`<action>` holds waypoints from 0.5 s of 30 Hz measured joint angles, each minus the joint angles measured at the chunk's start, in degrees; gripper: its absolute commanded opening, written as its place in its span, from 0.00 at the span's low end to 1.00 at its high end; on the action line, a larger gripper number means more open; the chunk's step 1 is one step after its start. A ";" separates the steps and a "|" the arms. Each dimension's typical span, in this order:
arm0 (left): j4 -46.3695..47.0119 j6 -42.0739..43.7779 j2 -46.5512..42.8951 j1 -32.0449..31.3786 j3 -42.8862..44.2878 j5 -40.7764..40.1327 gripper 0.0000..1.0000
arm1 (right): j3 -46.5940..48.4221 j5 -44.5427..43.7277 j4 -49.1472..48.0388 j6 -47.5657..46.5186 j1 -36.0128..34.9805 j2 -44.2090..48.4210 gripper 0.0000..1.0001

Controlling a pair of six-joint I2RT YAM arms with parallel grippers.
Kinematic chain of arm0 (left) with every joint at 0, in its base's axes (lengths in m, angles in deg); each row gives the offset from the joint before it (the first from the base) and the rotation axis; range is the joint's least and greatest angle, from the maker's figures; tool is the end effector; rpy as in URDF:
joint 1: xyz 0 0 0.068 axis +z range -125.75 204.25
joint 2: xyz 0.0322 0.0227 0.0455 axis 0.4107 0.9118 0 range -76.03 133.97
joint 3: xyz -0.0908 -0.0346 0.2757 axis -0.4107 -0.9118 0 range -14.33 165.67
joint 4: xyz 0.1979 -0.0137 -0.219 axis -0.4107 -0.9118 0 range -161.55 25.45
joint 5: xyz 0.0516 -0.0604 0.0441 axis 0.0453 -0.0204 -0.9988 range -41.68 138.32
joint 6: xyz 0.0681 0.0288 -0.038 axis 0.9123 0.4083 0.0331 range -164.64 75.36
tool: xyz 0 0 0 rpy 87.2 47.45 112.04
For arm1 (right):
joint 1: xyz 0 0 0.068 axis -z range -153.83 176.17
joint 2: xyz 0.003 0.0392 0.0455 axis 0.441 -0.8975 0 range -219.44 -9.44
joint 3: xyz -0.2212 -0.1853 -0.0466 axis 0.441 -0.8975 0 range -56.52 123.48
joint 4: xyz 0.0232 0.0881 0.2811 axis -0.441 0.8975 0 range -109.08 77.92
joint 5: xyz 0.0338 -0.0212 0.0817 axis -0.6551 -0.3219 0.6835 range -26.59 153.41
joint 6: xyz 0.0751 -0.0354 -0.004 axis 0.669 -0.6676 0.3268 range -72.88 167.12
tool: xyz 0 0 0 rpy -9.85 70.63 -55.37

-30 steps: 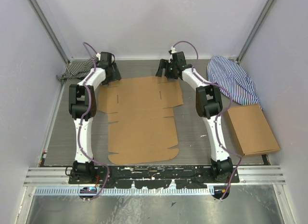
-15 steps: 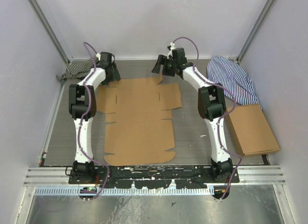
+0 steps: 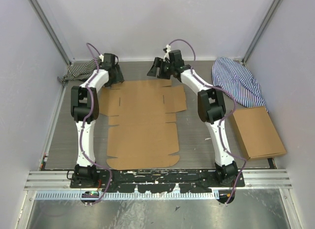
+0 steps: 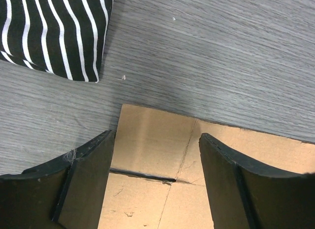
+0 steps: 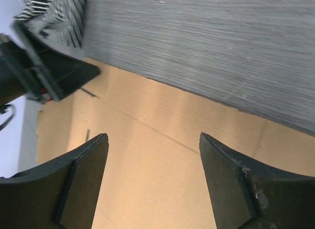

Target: Fold the paper box

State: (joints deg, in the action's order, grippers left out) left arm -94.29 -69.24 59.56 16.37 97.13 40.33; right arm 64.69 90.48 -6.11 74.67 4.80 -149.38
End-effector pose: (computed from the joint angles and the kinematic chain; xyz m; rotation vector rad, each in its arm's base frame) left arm 0.5858 -0.0709 0.1344 -0.4194 2.4633 -0.0604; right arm 0.5847 0.2642 0.1901 -0.1767 2.2159 0.9916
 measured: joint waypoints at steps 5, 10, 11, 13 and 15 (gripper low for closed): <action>-0.02 0.13 0.00 -0.07 -0.04 -0.09 0.76 | -5.09 -8.13 0.20 -0.68 0.00 0.50 0.79; -0.04 0.15 0.00 -0.07 -0.07 -0.07 0.76 | -9.64 -18.93 2.60 -1.97 0.07 2.67 0.80; -0.04 0.15 0.00 -0.07 -0.09 -0.07 0.75 | -9.70 -20.55 2.91 -2.21 0.09 3.19 0.80; -0.07 0.15 0.00 -0.07 -0.09 -0.07 0.75 | -10.19 -23.06 3.04 -2.47 0.22 4.26 0.80; -0.11 0.15 0.00 -0.07 -0.09 -0.04 0.75 | -10.75 -24.90 3.19 -2.69 0.48 5.51 0.80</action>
State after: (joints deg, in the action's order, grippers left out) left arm -94.40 -69.09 59.56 16.30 97.05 40.29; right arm 53.93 65.58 -2.92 71.98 5.28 -143.87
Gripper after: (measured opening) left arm 0.756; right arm 0.795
